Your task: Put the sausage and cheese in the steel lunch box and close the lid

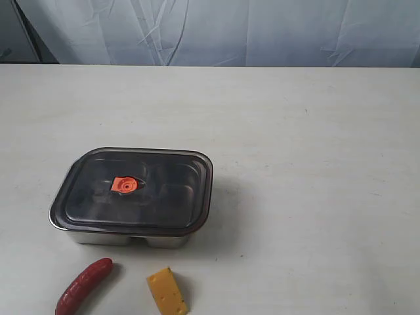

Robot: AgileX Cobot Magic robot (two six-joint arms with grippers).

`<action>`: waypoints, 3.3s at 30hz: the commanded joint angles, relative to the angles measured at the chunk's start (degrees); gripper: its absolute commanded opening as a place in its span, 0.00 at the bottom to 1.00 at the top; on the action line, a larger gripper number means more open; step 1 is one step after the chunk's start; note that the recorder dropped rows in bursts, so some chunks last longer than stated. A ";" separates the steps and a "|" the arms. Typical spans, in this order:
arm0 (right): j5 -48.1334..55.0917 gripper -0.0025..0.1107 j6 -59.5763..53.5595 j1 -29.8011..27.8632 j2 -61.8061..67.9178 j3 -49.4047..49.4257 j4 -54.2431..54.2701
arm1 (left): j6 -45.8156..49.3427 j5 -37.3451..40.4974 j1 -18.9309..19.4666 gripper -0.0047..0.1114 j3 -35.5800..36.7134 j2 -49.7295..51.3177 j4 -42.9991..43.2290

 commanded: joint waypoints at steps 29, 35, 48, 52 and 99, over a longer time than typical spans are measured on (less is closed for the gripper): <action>-12.58 0.02 27.40 -0.28 -0.31 0.28 36.94 | -0.12 -0.81 0.02 0.04 0.30 -0.31 0.09; -9.41 0.02 14.37 -0.28 6.03 -8.64 40.66 | -0.12 -0.81 0.02 0.04 0.30 -0.31 0.09; 26.44 0.14 -36.51 -0.28 84.78 -54.77 57.76 | -0.12 -0.81 0.02 0.04 0.30 -0.31 0.09; 37.40 0.38 -47.82 -0.28 96.47 -55.66 70.15 | -0.12 -0.81 0.02 0.04 0.30 -0.31 0.09; 43.80 0.36 -70.27 12.49 118.96 -53.46 85.58 | -0.12 -0.81 0.02 0.04 0.30 -0.31 0.09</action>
